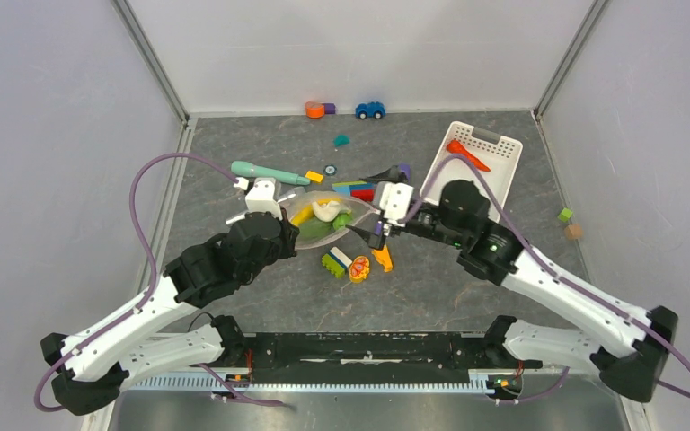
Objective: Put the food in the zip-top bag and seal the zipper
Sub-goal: Place the fake vegetable in the zipper food storage bag, then pick up the fake vegetable from the bin.
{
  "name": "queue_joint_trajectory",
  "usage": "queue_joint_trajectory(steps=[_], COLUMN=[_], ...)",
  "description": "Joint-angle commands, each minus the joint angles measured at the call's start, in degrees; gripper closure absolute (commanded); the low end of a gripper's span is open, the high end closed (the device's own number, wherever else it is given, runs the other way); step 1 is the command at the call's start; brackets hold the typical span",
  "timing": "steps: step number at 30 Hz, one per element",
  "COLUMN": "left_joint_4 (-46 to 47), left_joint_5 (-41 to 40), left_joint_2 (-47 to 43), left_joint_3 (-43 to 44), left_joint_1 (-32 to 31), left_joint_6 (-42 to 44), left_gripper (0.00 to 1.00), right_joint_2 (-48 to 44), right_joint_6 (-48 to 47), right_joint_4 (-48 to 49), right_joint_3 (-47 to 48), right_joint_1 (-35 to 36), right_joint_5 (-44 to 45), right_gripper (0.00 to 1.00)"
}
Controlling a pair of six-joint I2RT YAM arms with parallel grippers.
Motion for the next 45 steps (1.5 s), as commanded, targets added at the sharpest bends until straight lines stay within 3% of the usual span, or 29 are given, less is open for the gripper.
queue_joint_trajectory(steps=[1, 7, 12, 21, 28, 32, 40, 45], left_joint_4=[1.9, 1.9, 1.9, 1.9, 1.9, 1.9, 2.0, 2.3], left_joint_5=[0.3, 0.3, 0.3, 0.2, -0.1, -0.6, -0.4, -0.6], left_joint_2=[0.1, 0.3, 0.2, 0.4, 0.6, 0.7, 1.9, 1.7], left_joint_3=[0.7, 0.7, 0.7, 0.7, 0.7, 0.6, 0.8, 0.7], left_joint_1=[0.3, 0.3, 0.3, 0.3, 0.3, 0.3, 0.4, 0.4], left_joint_6=[1.3, 1.3, 1.4, 1.4, 1.5, 1.7, 2.0, 2.3], left_gripper=[0.98, 0.98, 0.98, 0.98, 0.98, 0.98, 0.98, 0.98], right_joint_2=[-5.1, -4.2, -1.1, 8.4, 23.5, 31.9, 44.6, 49.0], right_joint_6=[-2.9, -4.0, -4.3, -3.0, 0.0, 5.3, 8.3, 7.3], right_joint_4=[2.6, 2.8, 3.7, 6.8, 7.9, 5.9, 7.5, 8.8], right_joint_3=[-2.0, -0.8, 0.5, 3.2, 9.0, 13.6, 18.4, 19.6], right_joint_1=[-0.2, -2.0, -6.4, -19.4, -30.7, -36.7, -41.6, -42.6], right_joint_5=[10.3, 24.1, 30.7, 31.7, 32.5, 27.5, 31.4, 29.0], right_gripper=[0.02, 0.02, 0.02, 0.02, 0.02, 0.02, 0.02, 0.02])
